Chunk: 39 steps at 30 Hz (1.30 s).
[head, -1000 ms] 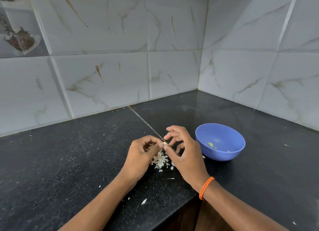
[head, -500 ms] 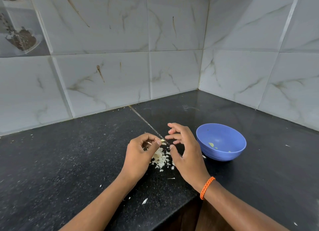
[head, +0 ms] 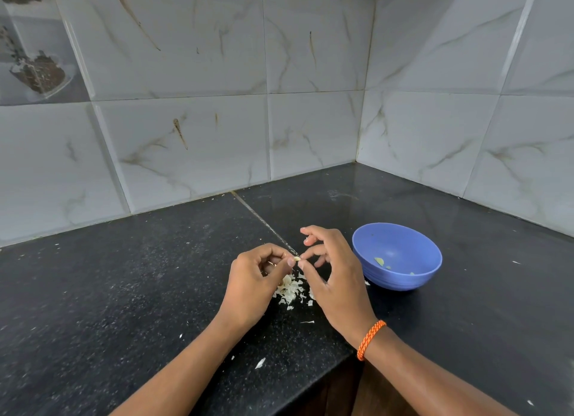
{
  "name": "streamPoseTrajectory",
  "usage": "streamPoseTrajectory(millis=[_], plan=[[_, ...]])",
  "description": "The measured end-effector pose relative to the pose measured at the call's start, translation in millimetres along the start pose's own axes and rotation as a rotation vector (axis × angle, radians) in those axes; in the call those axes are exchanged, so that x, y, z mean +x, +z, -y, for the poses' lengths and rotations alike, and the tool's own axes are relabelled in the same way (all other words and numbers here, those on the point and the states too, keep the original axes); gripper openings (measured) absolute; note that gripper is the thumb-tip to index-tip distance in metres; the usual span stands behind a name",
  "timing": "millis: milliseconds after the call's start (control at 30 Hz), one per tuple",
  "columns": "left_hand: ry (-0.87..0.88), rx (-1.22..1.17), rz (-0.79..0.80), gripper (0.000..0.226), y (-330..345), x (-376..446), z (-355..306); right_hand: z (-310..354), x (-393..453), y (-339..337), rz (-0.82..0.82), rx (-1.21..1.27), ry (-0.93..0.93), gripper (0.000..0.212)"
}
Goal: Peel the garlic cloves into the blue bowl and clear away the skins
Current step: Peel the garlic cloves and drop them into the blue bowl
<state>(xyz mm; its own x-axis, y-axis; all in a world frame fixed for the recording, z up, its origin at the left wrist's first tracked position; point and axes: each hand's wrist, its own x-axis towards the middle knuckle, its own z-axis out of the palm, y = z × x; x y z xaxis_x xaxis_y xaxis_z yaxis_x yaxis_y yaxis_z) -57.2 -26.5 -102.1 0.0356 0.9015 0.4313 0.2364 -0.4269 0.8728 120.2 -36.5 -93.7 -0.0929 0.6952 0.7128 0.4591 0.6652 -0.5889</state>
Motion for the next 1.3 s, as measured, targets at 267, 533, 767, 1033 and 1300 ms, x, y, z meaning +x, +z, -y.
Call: streamPoseTrajectory(millis=[267, 533, 767, 1033, 1300], plan=[[0.021, 0.054, 0.013, 0.013, -2, -1, -2, 12, 10, -11, -0.044, -0.070, -0.037, 0.059], [-0.043, 0.116, -0.068, 0.018, -7, 0, -3, -3, 47, -72, -0.092, -0.251, 0.084, 0.059], [-0.076, 0.113, -0.102, 0.013, -12, -1, -7, -31, 41, -102, -0.059, -0.365, 0.225, 0.052], [-0.025, 0.192, -0.177, 0.018, -15, 1, -8, -17, 37, -88, -0.038, -0.376, 0.149, 0.028], [-0.048, 0.225, -0.150, 0.011, -20, 6, -4, 23, 23, -26, 0.323, -0.388, 0.023, 0.017]])
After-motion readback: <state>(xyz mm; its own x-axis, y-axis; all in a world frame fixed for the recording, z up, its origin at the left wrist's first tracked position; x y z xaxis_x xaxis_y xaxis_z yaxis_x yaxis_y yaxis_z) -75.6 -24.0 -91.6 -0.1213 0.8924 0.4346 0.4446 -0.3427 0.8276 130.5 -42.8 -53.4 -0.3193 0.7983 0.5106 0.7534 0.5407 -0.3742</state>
